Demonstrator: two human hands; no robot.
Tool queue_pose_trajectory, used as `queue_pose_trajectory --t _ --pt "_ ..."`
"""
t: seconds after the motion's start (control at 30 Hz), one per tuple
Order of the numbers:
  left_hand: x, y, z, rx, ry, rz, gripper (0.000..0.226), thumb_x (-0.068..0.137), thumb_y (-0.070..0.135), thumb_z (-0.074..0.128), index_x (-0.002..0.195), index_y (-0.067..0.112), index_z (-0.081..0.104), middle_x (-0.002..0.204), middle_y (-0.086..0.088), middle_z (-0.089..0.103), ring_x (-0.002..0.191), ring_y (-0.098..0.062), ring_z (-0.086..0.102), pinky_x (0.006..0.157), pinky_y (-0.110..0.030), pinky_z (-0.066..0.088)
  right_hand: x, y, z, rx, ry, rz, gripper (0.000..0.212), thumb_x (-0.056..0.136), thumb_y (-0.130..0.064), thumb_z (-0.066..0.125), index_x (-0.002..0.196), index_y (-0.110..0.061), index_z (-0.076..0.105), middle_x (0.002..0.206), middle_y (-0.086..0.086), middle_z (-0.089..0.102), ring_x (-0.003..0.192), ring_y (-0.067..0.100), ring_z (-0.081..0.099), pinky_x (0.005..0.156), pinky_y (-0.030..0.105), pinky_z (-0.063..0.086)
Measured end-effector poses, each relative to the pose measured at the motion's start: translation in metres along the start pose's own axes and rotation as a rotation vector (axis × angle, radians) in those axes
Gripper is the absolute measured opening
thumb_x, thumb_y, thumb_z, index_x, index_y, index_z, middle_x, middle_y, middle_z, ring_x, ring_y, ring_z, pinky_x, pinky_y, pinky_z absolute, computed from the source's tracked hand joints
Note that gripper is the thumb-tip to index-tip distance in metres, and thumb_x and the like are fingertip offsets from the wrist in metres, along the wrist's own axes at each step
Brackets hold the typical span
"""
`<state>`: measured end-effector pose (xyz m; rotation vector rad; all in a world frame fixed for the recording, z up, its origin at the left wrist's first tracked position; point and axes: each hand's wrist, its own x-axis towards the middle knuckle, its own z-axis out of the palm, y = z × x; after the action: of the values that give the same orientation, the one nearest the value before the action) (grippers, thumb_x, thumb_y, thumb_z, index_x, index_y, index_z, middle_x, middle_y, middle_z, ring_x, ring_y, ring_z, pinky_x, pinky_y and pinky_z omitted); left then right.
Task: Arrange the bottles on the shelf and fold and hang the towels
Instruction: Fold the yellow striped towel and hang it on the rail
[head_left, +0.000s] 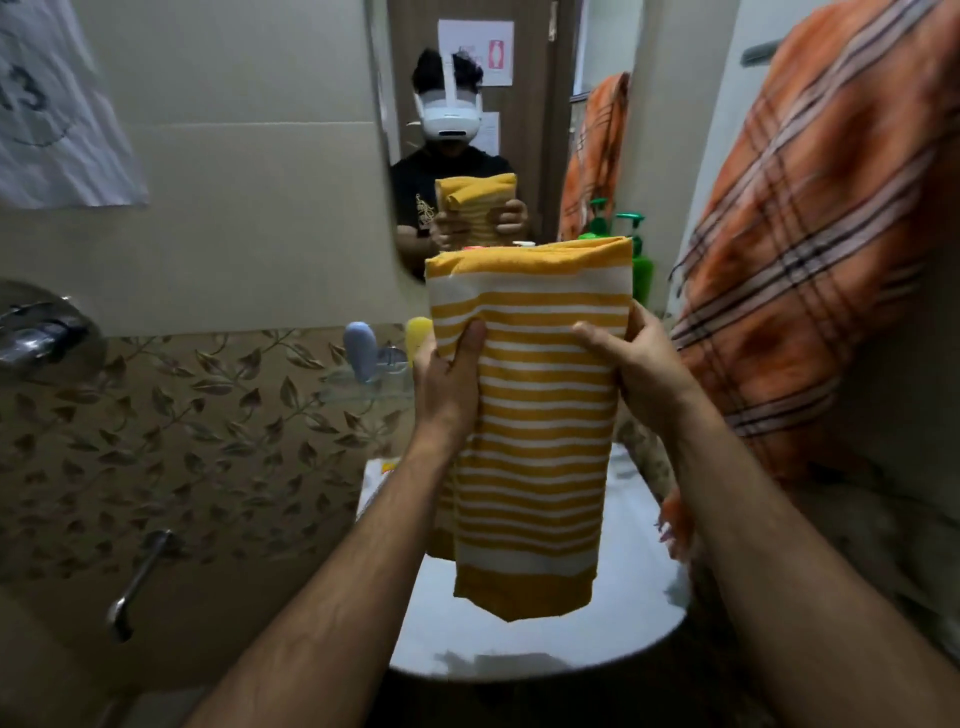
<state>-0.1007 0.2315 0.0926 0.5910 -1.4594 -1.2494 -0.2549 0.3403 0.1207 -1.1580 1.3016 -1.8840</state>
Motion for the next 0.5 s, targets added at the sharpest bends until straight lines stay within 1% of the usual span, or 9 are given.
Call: queue_pose_trajectory --t 0.03,0.07,0.1,0.17,0.23,0.3,0.4,0.47,0.5 --pt "0.002 0.001 0.011 -0.017 -0.025 0.009 0.025 0.094 0.035 0.058 0.113 0.018 0.061 0.094 0.018 0.064 0.078 0.014 0.062 0.068 -0.007 0.049 -0.003 0.0 -0.01 -0.025 0.011 0.003 0.044 0.073 -0.011 0.079 0.112 -0.019 0.061 0.105 0.001 0.073 0.097 0.018 0.072 0.078 0.03 0.059" --pt "0.004 0.0 0.022 -0.039 -0.055 0.023 0.018 0.095 0.031 0.057 0.11 0.02 0.061 0.094 0.017 0.066 0.078 0.013 0.063 0.067 -0.008 0.049 -0.006 -0.001 -0.019 -0.054 0.027 -0.005 0.044 0.073 -0.006 0.078 0.112 -0.018 0.062 0.103 0.0 0.074 0.096 0.018 0.072 0.076 0.03 0.059" --pt "0.006 0.002 0.031 -0.059 -0.085 0.036 0.013 0.095 0.028 0.058 0.107 0.022 0.061 0.095 0.016 0.067 0.081 0.011 0.065 0.068 -0.01 0.05 -0.008 -0.001 -0.027 -0.075 0.044 -0.016 0.043 0.073 -0.003 0.076 0.112 -0.016 0.064 0.102 0.0 0.075 0.095 0.019 0.073 0.075 0.029 0.059" --pt "0.009 0.006 0.05 -0.105 -0.148 0.069 0.01 0.094 0.024 0.059 0.104 0.025 0.061 0.094 0.014 0.07 0.085 0.006 0.067 0.071 -0.013 0.052 -0.012 -0.009 -0.043 -0.105 0.093 -0.043 0.04 0.074 -0.003 0.074 0.111 -0.015 0.065 0.102 0.002 0.076 0.096 0.02 0.073 0.076 0.031 0.059" --pt "0.014 0.005 0.066 -0.127 -0.217 0.096 0.01 0.092 0.025 0.06 0.103 0.026 0.062 0.091 0.013 0.072 0.088 0.002 0.069 0.072 -0.016 0.053 -0.017 -0.021 -0.057 -0.134 0.144 -0.071 0.037 0.077 -0.005 0.073 0.113 -0.012 0.066 0.107 0.006 0.075 0.099 0.024 0.072 0.079 0.034 0.059" --pt "0.019 0.007 0.079 -0.156 -0.271 0.102 0.011 0.091 0.027 0.062 0.102 0.024 0.062 0.092 0.009 0.073 0.089 -0.004 0.07 0.072 -0.02 0.055 -0.02 -0.034 -0.066 -0.177 0.191 -0.096 0.038 0.079 -0.006 0.073 0.116 -0.008 0.066 0.11 0.008 0.074 0.1 0.025 0.072 0.079 0.034 0.059" --pt "0.026 0.009 0.101 -0.214 -0.347 0.119 0.023 0.09 0.032 0.063 0.107 0.017 0.062 0.1 0.002 0.072 0.093 -0.011 0.071 0.077 -0.027 0.057 -0.026 -0.054 -0.075 -0.252 0.288 -0.147 0.031 0.084 -0.003 0.071 0.114 -0.007 0.066 0.104 0.002 0.075 0.095 0.02 0.073 0.075 0.029 0.059" --pt "0.032 0.016 0.117 -0.234 -0.394 0.145 0.031 0.09 0.034 0.064 0.111 0.011 0.062 0.103 -0.002 0.072 0.095 -0.014 0.07 0.079 -0.029 0.058 -0.029 -0.067 -0.079 -0.283 0.365 -0.183 0.028 0.084 -0.003 0.071 0.111 -0.01 0.067 0.101 0.0 0.076 0.094 0.019 0.073 0.076 0.03 0.059" --pt "0.036 0.019 0.124 -0.245 -0.423 0.162 0.031 0.089 0.035 0.064 0.11 0.012 0.063 0.103 -0.003 0.072 0.096 -0.016 0.07 0.08 -0.032 0.058 -0.03 -0.072 -0.081 -0.296 0.408 -0.199 0.026 0.084 -0.003 0.071 0.109 -0.011 0.068 0.101 -0.001 0.076 0.093 0.019 0.073 0.076 0.03 0.059"
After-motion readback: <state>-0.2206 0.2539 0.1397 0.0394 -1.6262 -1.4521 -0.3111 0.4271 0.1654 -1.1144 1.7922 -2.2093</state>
